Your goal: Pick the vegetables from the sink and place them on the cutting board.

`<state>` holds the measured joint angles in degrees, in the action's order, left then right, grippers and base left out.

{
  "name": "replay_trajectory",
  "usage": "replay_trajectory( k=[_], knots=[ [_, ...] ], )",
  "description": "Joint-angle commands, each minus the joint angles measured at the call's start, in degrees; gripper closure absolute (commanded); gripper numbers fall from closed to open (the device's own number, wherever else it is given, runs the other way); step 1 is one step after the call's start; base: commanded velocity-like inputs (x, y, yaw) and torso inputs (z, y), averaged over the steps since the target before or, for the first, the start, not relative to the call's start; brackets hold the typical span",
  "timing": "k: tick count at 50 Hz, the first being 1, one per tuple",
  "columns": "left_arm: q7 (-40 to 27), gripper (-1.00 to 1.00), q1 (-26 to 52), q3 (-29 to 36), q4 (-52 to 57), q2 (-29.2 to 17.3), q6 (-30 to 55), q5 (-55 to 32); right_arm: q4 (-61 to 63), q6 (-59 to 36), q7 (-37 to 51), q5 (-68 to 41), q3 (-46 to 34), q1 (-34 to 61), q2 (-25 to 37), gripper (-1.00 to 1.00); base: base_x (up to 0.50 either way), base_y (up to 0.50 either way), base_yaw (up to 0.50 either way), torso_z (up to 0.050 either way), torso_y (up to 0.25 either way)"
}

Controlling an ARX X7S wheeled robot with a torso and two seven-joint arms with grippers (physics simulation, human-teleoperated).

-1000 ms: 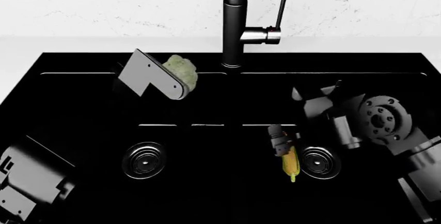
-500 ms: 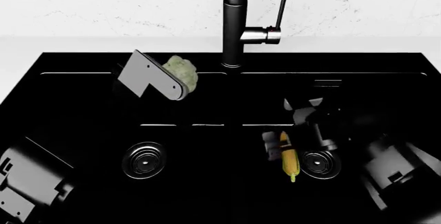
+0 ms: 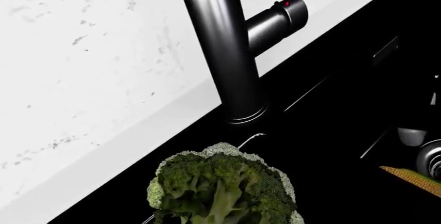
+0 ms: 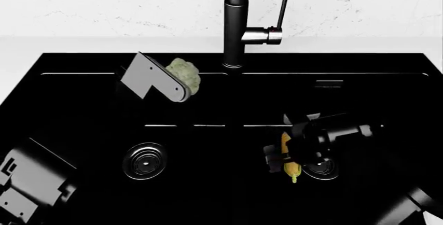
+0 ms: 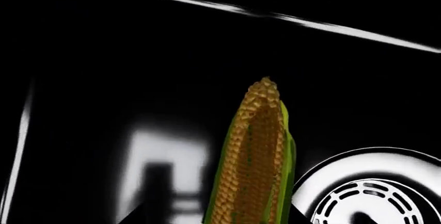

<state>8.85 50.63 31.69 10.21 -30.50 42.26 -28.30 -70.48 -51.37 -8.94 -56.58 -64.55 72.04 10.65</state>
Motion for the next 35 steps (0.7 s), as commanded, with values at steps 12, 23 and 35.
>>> replay_trajectory(
  k=[12,23,35],
  knots=[
    [-0.94,1.00,0.15,-0.55,0.16,0.11,0.19,-1.28,-4.41,-0.73,-0.58,8.78,7.02,-1.96,-1.30,1.00,0.00,0.00,0.00,0.000,-0.002],
    [-0.55,1.00,-0.51,-1.99,2.12,-0.07,-0.23,-3.29,20.36,-9.56,12.94,2.10,16.21,-1.06,9.97,1.00,0.00,0.00,0.00,0.000,0.000],
    [-2.06,1.00,-0.81,-4.31,2.90,-0.33,-0.27,-4.49,57.45,-19.26,33.24,-12.70,30.95,-0.09,23.35,1.00,0.00,0.00,0.00,0.000,0.155]
  ],
)
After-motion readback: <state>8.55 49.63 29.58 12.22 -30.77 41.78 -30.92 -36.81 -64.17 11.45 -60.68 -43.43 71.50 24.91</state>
